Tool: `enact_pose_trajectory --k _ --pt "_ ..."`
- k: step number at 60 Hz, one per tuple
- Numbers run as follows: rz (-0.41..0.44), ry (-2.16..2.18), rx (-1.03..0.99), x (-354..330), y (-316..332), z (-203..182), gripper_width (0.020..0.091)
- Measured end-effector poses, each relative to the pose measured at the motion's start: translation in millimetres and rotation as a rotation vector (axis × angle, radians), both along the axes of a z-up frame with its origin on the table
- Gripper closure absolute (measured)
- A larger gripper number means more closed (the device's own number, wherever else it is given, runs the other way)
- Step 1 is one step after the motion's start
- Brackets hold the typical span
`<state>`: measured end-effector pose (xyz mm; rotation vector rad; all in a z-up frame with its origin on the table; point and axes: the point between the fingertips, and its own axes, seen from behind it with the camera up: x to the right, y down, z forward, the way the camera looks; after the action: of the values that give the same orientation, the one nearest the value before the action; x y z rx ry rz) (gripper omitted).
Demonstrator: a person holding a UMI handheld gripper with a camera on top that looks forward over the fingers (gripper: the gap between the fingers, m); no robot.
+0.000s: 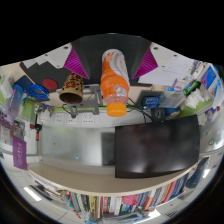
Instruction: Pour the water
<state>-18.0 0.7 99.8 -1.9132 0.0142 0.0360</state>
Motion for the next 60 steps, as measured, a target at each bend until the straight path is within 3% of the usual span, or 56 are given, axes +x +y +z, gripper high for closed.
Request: enact_pose_trajectory --k 9,18,27,36,49,60 --pt "-0.007 -0.039 0.040 -5 33 -5 0.0291" --pt "0.007 -0.060 0.072 -12 54 -8 0.0502" --pt "0.002 -0.083 0.120 -12 58 -4 0.0571" --pt "-0.016 -0.127 0.157 -10 57 -1 0.0701" --pt "-0.029 -0.016 0.159 -13 64 23 0.0715" --pt "-0.071 0.487 0.093 -22 80 57 0.0716"
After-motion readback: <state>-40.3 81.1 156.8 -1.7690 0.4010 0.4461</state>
